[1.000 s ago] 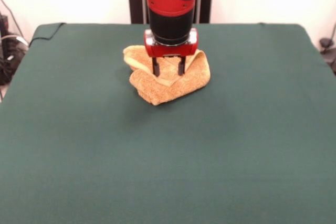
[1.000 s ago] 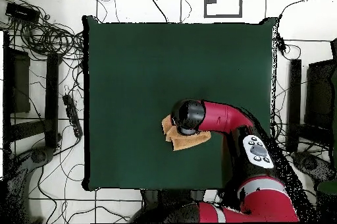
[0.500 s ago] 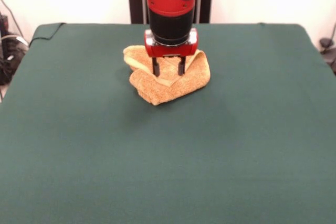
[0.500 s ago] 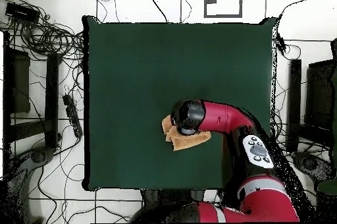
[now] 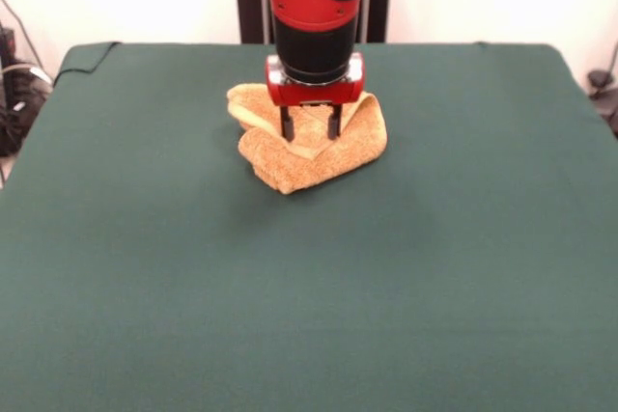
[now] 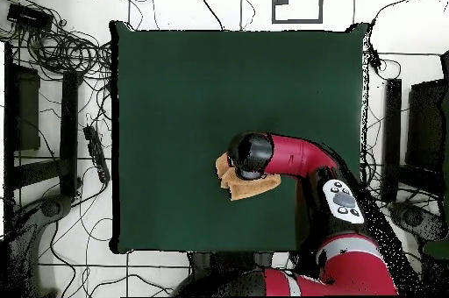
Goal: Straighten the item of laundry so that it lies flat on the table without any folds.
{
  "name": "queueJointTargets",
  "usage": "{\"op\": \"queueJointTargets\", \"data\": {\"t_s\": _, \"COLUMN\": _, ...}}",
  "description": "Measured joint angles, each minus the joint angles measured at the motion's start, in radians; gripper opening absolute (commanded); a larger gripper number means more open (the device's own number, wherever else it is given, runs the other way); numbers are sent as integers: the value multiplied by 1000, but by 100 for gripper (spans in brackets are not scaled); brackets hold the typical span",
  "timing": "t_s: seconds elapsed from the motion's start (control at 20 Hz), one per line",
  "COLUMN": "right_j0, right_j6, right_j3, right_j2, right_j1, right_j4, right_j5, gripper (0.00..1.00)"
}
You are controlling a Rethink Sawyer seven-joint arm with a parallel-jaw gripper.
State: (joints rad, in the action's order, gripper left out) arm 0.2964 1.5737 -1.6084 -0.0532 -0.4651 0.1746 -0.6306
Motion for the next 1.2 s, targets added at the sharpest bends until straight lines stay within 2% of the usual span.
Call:
{"op": "queueJointTargets", "data": {"t_s": 0.85, "right_j0": -7, "right_j6": 0, "right_j3": 17, "right_j2": 0, "right_j1": 14, "right_j4": 21, "right_j5": 4, "gripper": 100}}
{"op": "queueJointTargets", "data": {"t_s": 0.9, "right_j0": -7, "right_j6": 0, "right_j3": 18, "right_j2": 1, "right_j1": 15, "right_j4": 27, "right_j5": 6, "gripper": 0}}
{"op": "queueJointTargets", "data": {"t_s": 1.2, "right_j0": -7, "right_j6": 0, "right_j3": 22, "right_j2": 0, "right_j1": 20, "right_j4": 32, "right_j5": 14, "gripper": 0}}
